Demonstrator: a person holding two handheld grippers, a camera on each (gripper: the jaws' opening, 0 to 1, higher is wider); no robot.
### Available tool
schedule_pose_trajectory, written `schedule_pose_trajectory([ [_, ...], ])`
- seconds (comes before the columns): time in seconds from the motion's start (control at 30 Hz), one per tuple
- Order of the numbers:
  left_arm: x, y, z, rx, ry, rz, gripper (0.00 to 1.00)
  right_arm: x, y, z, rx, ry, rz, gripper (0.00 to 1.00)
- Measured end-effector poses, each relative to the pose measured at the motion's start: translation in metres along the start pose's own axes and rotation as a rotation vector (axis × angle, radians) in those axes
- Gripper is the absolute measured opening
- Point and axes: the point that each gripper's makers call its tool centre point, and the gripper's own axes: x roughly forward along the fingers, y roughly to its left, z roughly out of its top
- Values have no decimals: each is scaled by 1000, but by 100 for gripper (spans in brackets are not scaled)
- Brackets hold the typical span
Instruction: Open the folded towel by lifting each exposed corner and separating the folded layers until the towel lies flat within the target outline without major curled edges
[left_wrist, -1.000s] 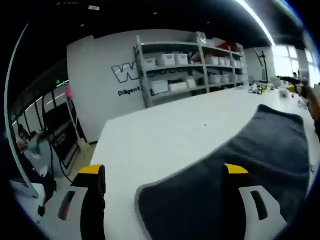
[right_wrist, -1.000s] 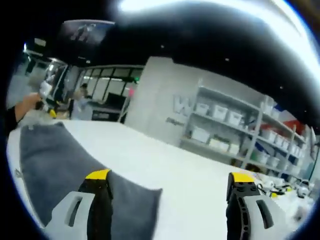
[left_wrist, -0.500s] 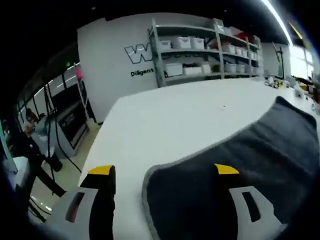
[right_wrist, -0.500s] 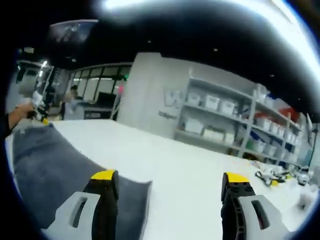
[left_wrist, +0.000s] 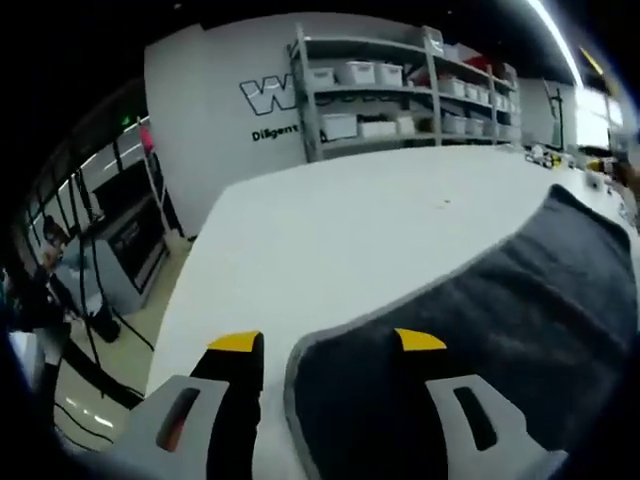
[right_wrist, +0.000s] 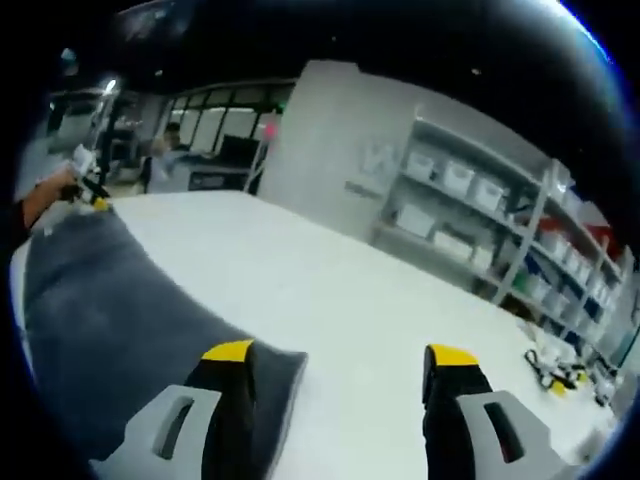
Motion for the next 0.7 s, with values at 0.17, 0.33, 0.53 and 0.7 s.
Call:
schedule_pose_trajectory([
  [0.17, 6, -2, -7, -15, 14, -12, 49, 37, 6, -8, 15, 28, 35, 60],
  [0.33, 8, 1, -15, -28, 35, -12, 43, 65, 16, -41, 66, 77, 57, 54],
  [0.53, 14, 21, -15, -49, 5, 62, 31, 85, 26, -77, 112, 139, 96, 47],
  [0.7, 14, 28, -18, -78, 3, 63, 17, 89, 40, -82, 118, 144, 135, 40],
])
